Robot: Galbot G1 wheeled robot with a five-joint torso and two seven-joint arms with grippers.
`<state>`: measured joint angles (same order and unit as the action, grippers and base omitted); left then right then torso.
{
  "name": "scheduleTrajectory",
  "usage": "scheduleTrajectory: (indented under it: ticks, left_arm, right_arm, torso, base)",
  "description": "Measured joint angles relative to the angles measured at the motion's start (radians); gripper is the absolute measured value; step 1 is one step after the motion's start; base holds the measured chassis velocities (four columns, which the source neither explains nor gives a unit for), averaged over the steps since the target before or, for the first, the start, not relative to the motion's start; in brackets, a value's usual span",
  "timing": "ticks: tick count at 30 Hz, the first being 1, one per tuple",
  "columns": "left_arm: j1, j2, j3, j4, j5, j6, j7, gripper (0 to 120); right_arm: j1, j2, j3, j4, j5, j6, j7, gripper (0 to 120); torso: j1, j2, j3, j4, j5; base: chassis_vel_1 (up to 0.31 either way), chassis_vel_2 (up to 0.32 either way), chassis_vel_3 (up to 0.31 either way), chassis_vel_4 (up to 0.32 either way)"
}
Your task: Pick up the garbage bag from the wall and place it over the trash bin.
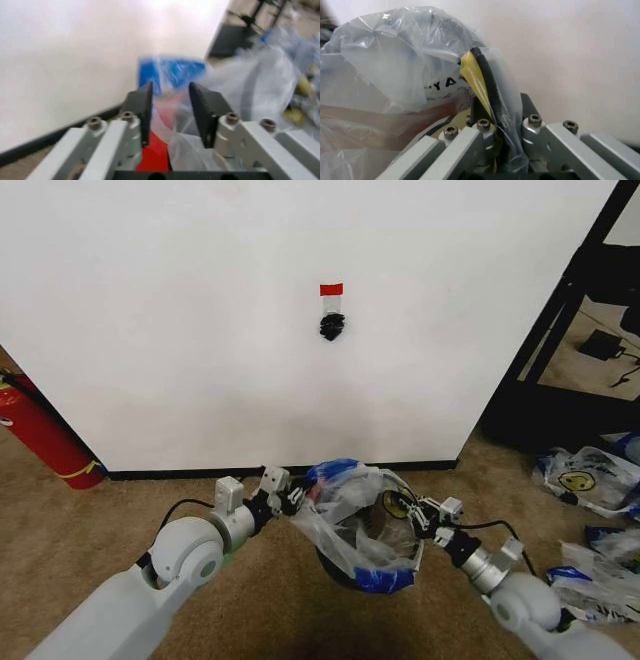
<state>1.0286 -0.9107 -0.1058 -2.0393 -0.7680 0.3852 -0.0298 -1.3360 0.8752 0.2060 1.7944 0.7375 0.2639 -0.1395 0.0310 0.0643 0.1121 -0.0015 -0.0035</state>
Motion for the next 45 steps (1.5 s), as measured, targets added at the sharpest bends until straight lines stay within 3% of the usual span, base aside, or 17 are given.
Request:
scheduleTrajectory:
  ticks: [1,3,4,7,10,11,13,15,18,19,26,33,35,36,37,42,45]
  left_arm:
    - [-0.001,-0.013,0.004,0.006,0.007,-0.01,-0.097,41]
    - [-0.002,-0.019,0.006,0.008,0.007,-0.012,-0.142,45]
    - [-0.002,-0.032,0.009,0.009,0.003,-0.013,-0.247,50]
    - [0.018,-0.05,0.009,-0.012,-0.012,-0.014,-0.377,59]
    - [0.12,-0.068,0.012,-0.124,-0.037,-0.01,-0.501,73]
    - [0.12,-0.068,0.012,-0.124,-0.037,-0.01,-0.501,73]
    - [0.223,-0.084,0.024,-0.234,-0.05,0.013,-0.576,83]
    - [0.267,-0.088,0.032,-0.282,-0.073,0.04,-0.62,91]
    - [0.298,-0.09,0.038,-0.315,-0.111,0.072,-0.655,98]
    - [0.312,-0.108,0.043,-0.33,-0.165,0.092,-0.676,100]
    - [0.313,-0.187,0.055,-0.355,-0.278,0.121,-0.709,100]
    - [0.334,-0.228,0.072,-0.351,-0.283,0.137,-0.713,100]
    - [0.341,-0.242,0.072,-0.352,-0.282,0.14,-0.713,100]
    - [0.349,-0.254,0.072,-0.358,-0.282,0.145,-0.712,100]
    - [0.349,-0.254,0.072,-0.358,-0.282,0.145,-0.712,100]
    - [0.382,-0.306,0.076,-0.374,-0.28,0.154,-0.71,100]
    - [0.393,-0.337,0.078,-0.373,-0.275,0.155,-0.708,100]
  right_arm:
    - [-0.006,0.015,-0.013,0.01,-0.001,-0.007,0.066,1]
    - [-0.008,0.022,-0.019,0.015,-0.001,-0.009,0.094,1]
    - [-0.013,0.039,-0.032,0.025,-0.002,-0.009,0.144,1]
    - [-0.018,0.065,-0.055,0.045,-0.002,-0.01,0.226,1]
    - [-0.011,0.107,-0.099,0.067,-0.008,0.005,0.358,1]
    - [-0.011,0.107,-0.099,0.067,-0.008,0.005,0.358,1]
    - [0.009,0.143,-0.143,0.07,-0.039,0.028,0.472,1]
    - [0.024,0.16,-0.169,0.062,-0.076,0.044,0.529,1]
    - [0.037,0.175,-0.193,0.057,-0.122,0.059,0.573,1]
    - [0.047,0.194,-0.218,0.048,-0.222,0.096,0.603,1]
    - [0.037,0.216,-0.246,0.023,-0.374,0.145,0.644,1]
    - [0.033,0.15,-0.248,0.085,-0.366,0.11,0.662,1]
    - [0.03,0.103,-0.24,0.119,-0.35,0.085,0.666,1]
    - [0.028,0.038,-0.225,0.153,-0.333,0.067,0.668,1]
    - [0.028,0.038,-0.225,0.153,-0.333,0.067,0.668,1]
    - [0.021,-0.11,-0.188,0.214,-0.275,0.043,0.677,1]
    - [0.017,-0.14,-0.18,0.221,-0.266,0.042,0.677,1]
  torso:
    - [0.0,0.0,0.0,0.0,0.0001]
    - [0.0,0.0,0.0,0.0,-0.0001]
    - [0.0,0.0,0.0,-0.0001,-0.0003]
    - [0.0,0.0,0.0,-0.0001,0.0001]
    - [0.0,0.0,0.0,0.0002,-0.0001]
    - [0.0,0.0,0.0,0.0002,-0.0001]
    - [0.0,0.0,0.0,0.0005,-0.0002]
    - [0.0,0.0,0.0,0.0004,0.0001]
    - [0.0,0.0,0.0,0.0001,0.0]
    - [0.0,0.0,0.0,0.0001,0.0]
    - [0.0,0.0,0.0,-0.0001,0.0002]
    - [0.0,0.0,0.0,0.0,0.0003]
    - [0.0,0.0,0.0,0.0003,0.0003]
    - [0.0,0.0,0.0,0.0,0.0002]
    - [0.0,0.0,0.0,0.0,0.0002]
    - [0.0,0.0,0.0,0.0001,0.0001]
    - [0.0,0.0,0.0,0.0002,0.0002]
  base:
    - [0.0,0.0,0.0,0.0]
    - [0.0,0.0,0.0,0.0]
    - [0.0,0.0,0.0,0.0]
    - [0.0,0.0,0.0,0.0]
    - [0.0,0.0,0.0,0.0]
    - [0.0,0.0,0.0,0.0]
    - [0.0,0.0,0.0,0.0]
    - [0.0,0.0,0.0,0.0]
    - [0.0,0.0,0.0,0.0]
    - [0.0,0.0,0.0,0.0]
    - [0.0,0.0,0.0,0.0]
    - [0.0,0.0,0.0,0.0]
    - [0.0,0.0,0.0,0.0]
    - [0.0,0.0,0.0,0.0]
    - [0.0,0.0,0.0,0.0]
    - [0.0,0.0,0.0,0.0]
    - [0.0,0.0,0.0,0.0]
